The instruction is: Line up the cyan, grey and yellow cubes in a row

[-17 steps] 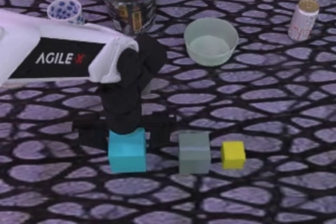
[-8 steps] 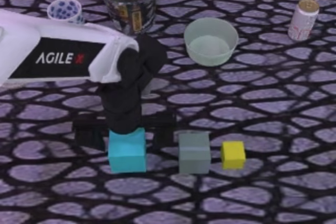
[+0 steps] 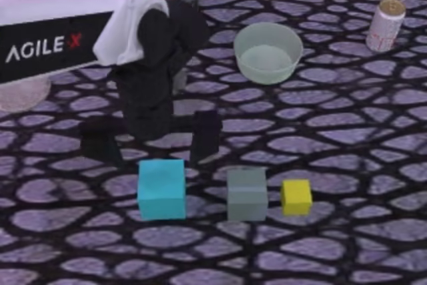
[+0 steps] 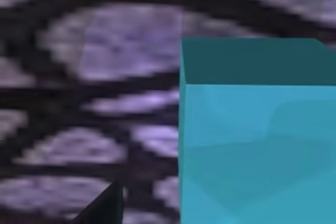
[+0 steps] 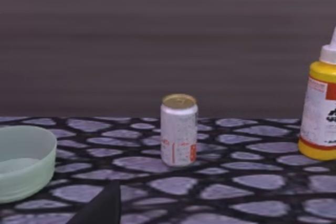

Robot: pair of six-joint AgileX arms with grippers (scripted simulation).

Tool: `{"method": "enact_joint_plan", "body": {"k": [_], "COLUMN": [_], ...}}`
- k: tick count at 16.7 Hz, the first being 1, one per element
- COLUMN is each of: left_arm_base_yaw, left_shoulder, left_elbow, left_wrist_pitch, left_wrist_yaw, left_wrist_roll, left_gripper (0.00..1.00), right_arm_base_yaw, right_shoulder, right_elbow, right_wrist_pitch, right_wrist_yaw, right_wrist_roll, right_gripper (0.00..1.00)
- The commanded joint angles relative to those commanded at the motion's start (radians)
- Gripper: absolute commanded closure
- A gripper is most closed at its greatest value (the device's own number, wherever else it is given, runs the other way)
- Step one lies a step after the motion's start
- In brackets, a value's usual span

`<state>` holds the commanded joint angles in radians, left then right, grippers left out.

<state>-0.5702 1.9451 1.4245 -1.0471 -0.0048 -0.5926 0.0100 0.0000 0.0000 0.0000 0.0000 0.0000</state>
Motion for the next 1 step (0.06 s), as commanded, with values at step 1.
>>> {"method": "enact_joint_plan", "body": {"k": [1], "left_arm_base_yaw": [0.001], "left_shoulder": [-0.007], "left_elbow": [0.007], "left_wrist_pitch": [-0.009], "left_wrist_yaw": [0.000], "left_wrist_roll": [0.000], "left_gripper": [0.00], "right_arm_base_yaw": [0.000], "right_shoulder": [0.000], "right_elbow": [0.000], "right_wrist_pitch": [0.000], "right_wrist_yaw": [0.000], "right_wrist_roll": [0.000], "right_gripper": [0.00]}}
